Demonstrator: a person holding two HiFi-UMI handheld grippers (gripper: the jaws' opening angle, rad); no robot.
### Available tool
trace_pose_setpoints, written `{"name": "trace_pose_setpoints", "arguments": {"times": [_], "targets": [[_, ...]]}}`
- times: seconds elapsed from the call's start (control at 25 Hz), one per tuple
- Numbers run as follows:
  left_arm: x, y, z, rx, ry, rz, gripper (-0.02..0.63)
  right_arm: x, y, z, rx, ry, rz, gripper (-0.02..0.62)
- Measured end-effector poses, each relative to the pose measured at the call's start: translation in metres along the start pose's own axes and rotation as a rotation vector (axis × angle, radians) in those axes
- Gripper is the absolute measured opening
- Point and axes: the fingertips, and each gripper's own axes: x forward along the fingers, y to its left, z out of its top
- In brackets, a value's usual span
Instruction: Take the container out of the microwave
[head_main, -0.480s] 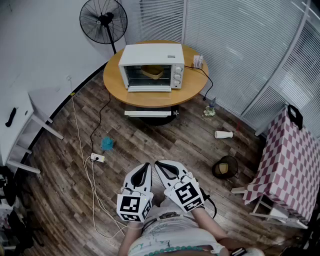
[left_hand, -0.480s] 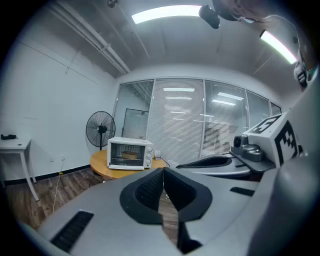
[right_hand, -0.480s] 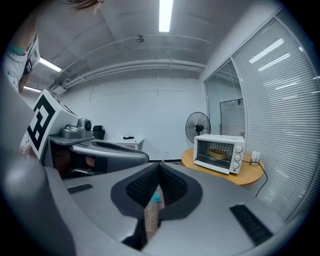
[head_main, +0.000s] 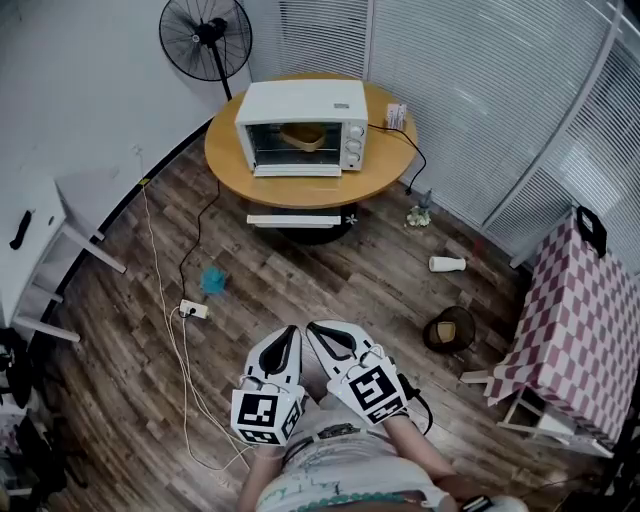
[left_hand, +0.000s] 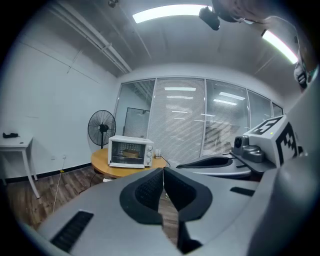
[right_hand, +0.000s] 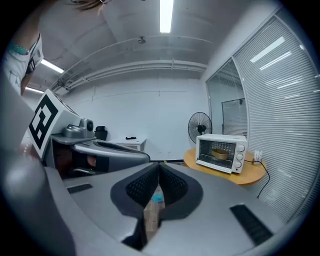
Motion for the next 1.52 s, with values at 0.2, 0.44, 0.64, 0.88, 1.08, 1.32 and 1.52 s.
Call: {"name": "trace_pose_setpoints", "arguments": {"times": [0.2, 0.44, 0.64, 0.88, 1.08, 1.32, 1.52], "targets": [[0.001, 0.001, 0.000, -0.001, 0.007, -0.010, 0.017, 0.002, 0.001, -0.002, -0.004, 0.011, 0.005, -0.005], [0.014, 0.006, 0.004, 0.010, 0.017, -0.037, 0.015, 0.010, -0.012, 0.001, 0.003, 0.016, -0.026, -0.005], [0.036, 0.017, 0.013, 0.019, 0.014, -0.084, 0.015, 0.027, -0.031, 0.006, 0.016, 0.018, -0.072, -0.005], [0.068, 0.034, 0.030, 0.028, -0.001, -0.127, 0.015, 0.051, -0.057, 0.017, 0.004, 0.022, -0.109, -0.005], [0.095, 0.057, 0.043, 0.038, -0.012, -0.148, 0.015, 0.078, -0.079, 0.027, -0.004, 0.019, -0.134, -0.005], [0.122, 0.082, 0.052, 0.048, -0.010, -0.164, 0.015, 0.107, -0.102, 0.033, -0.003, 0.017, -0.157, -0.005], [0.136, 0.101, 0.061, 0.055, -0.007, -0.183, 0.015, 0.131, -0.110, 0.039, 0.007, 0.014, -0.168, -0.005]]}}
